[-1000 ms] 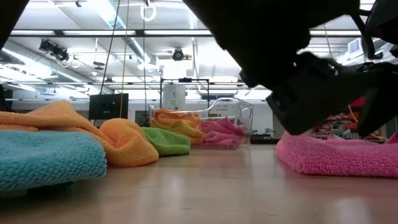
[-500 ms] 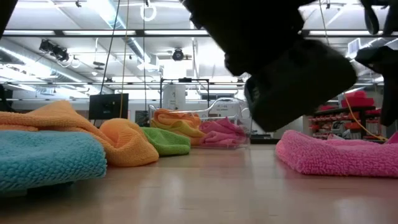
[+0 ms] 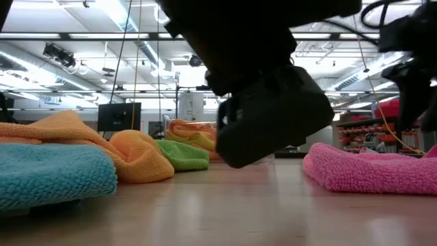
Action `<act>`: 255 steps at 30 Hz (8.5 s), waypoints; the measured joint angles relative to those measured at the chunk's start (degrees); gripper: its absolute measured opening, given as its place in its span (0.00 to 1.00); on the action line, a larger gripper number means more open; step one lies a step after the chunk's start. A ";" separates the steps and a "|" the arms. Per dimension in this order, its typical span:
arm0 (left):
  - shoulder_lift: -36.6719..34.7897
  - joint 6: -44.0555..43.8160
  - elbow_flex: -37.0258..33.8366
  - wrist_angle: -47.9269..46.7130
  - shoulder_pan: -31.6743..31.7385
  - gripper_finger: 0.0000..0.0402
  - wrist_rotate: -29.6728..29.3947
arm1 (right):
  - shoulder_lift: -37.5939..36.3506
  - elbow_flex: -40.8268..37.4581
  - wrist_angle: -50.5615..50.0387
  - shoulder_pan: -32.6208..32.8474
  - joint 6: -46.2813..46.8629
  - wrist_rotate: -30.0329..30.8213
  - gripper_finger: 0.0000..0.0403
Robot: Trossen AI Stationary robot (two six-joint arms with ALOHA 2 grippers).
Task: Fold microfiber towels
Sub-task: Fold the pink microfiber cloth, then put the pink microfiber cloth into the transparent bin
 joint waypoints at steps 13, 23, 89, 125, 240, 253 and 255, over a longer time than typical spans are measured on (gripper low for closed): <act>0.08 2.80 0.00 3.55 -1.94 0.26 0.02 | -0.64 -3.93 11.21 -21.02 -13.81 -11.95 0.52; 0.09 2.82 0.00 2.99 -2.00 0.25 0.02 | 8.81 -3.93 18.25 -28.90 -22.77 -22.03 0.52; 0.09 1.72 -0.07 1.06 -1.94 0.18 0.00 | 4.41 6.98 2.18 -15.46 -31.96 -2.41 0.01; 0.09 0.31 -0.07 0.63 -1.78 0.16 0.00 | 11.70 2.13 14.28 -7.57 -24.99 -13.52 0.32; -0.10 -1.38 0.00 -3.42 -4.27 0.11 -0.02 | 30.82 14.34 3.75 -2.36 -13.20 5.50 0.26; -1.17 1.04 0.00 -3.11 -11.26 0.06 -0.11 | 26.85 14.01 1.67 -1.59 -20.50 4.36 0.03; -1.28 0.32 0.00 -2.98 -11.99 0.06 -0.07 | 25.47 14.01 1.72 -1.62 -23.42 5.12 0.03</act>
